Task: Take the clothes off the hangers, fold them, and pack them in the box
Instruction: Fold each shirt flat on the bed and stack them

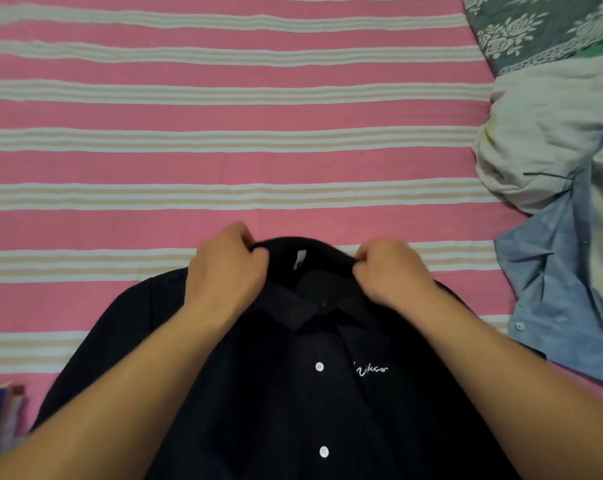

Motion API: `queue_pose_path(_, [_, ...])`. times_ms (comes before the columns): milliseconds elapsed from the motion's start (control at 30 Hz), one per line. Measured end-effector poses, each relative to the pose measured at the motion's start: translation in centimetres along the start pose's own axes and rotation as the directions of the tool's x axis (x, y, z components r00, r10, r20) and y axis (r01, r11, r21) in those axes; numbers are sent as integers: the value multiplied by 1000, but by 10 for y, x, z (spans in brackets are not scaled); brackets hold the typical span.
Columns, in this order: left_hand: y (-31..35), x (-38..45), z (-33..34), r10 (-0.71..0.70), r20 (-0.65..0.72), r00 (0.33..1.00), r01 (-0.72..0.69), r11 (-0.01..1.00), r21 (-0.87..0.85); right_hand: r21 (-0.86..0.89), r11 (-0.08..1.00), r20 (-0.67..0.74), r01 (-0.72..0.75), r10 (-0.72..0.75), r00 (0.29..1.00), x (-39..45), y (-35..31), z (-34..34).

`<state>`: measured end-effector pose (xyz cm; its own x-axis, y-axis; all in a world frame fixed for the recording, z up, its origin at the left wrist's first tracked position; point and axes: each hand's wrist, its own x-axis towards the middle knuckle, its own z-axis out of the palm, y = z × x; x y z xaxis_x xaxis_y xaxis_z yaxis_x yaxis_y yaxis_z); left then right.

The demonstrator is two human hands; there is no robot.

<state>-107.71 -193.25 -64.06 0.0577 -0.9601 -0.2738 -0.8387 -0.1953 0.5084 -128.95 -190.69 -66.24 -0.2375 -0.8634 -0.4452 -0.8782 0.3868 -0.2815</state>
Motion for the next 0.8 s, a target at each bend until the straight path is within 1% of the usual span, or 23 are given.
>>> queue_pose_path(33, [8, 16, -5, -82, 32, 996, 85, 988, -126, 70, 995, -31, -72, 74, 997, 14, -5, -14])
queue_pose_path(67, [18, 33, -10, -179, 89, 980, 196, 944, -265, 148, 979, -95, -142, 157, 983, 30, -7, -30])
queue_pose_path(100, [26, 49, -14, -258, 156, 953, 298, 885, -357, 204, 964, -148, -170, 202, 968, 46, -9, -46])
queue_pose_path(133, [31, 61, -17, -296, 216, 930, 359, 857, -371, 241, 955, -170, -174, 218, 961, 58, -12, -58])
queue_pose_path(167, [30, 71, -16, -292, 239, 926, 356, 885, -298, 258, 953, -145, -159, 201, 969, 66, -15, -65])
queue_pose_path(200, [27, 77, -15, -267, 237, 934, 310, 937, -164, 252, 959, -83, -133, 159, 984, 68, -20, -65])
queue_pose_path(233, [22, 78, -15, -224, 222, 949, 234, 972, -16, 224, 970, -8, -97, 101, 995, 65, -26, -60])
queue_pose_path(267, [16, 76, -14, -177, 216, 960, 156, 981, 111, 171, 983, 65, -61, 51, 997, 57, -31, -52])
queue_pose_path(300, [7, 72, -12, -134, 221, 966, 92, 977, 192, 97, 995, 131, -28, 15, 991, 46, -33, -41])
queue_pose_path(367, [-12, 56, -9, -96, 235, 967, 21, 953, 301, -64, 998, 180, 11, 0, 984, 26, -28, -18])
queue_pose_path(400, [-20, 45, -8, -56, 202, 978, -24, 927, 375, -99, 995, 178, -10, 27, 984, 17, -21, -8])
queue_pose_path(433, [-28, 34, -4, 55, 125, 991, -106, 887, 450, -77, 995, 166, -65, 77, 983, 10, -13, 0])
queue_pose_path(467, [-33, 23, 0, 239, 34, 970, -223, 834, 505, 19, 990, 152, -139, 135, 979, 2, -4, 8])
queue_pose_path(500, [-30, 11, 2, 395, -32, 918, -326, 799, 506, 182, 960, 150, -215, 189, 970, -4, 4, 13])
queue_pose_path(533, [-22, 2, 9, 487, -67, 871, -413, 799, 437, 388, 878, 162, -279, 232, 959, -11, 10, 18])
queue_pose_path(567, [-8, -2, 14, 487, -23, 873, -458, 836, 303, 584, 741, 200, -331, 264, 944, -19, 14, 22])
queue_pose_path(600, [8, -2, 21, 411, 59, 910, -415, 898, 148, 720, 593, 242, -360, 270, 932, -27, 16, 28])
queue_pose_path(633, [25, 0, 28, 235, 222, 946, -244, 970, 14, 804, 470, 269, -365, 261, 927, -33, 18, 35])
queue_pose_path(667, [38, 2, 35, 62, 371, 927, -34, 996, -84, 854, 381, 270, -353, 253, 929, -37, 17, 43])
queue_pose_path(700, [47, 5, 40, -66, 476, 877, 162, 973, -163, 883, 335, 251, -329, 254, 934, -40, 17, 51])
queue_pose_path(733, [53, 9, 45, -142, 529, 836, 300, 927, -226, 895, 332, 219, -299, 258, 941, -42, 16, 56])
queue_pose_path(767, [56, 11, 48, -192, 547, 815, 389, 881, -270, 894, 353, 192, -275, 253, 948, -46, 15, 60])
queue_pose_path(800, [57, 12, 52, -217, 551, 806, 434, 850, -300, 891, 374, 178, -256, 230, 957, -50, 14, 61])
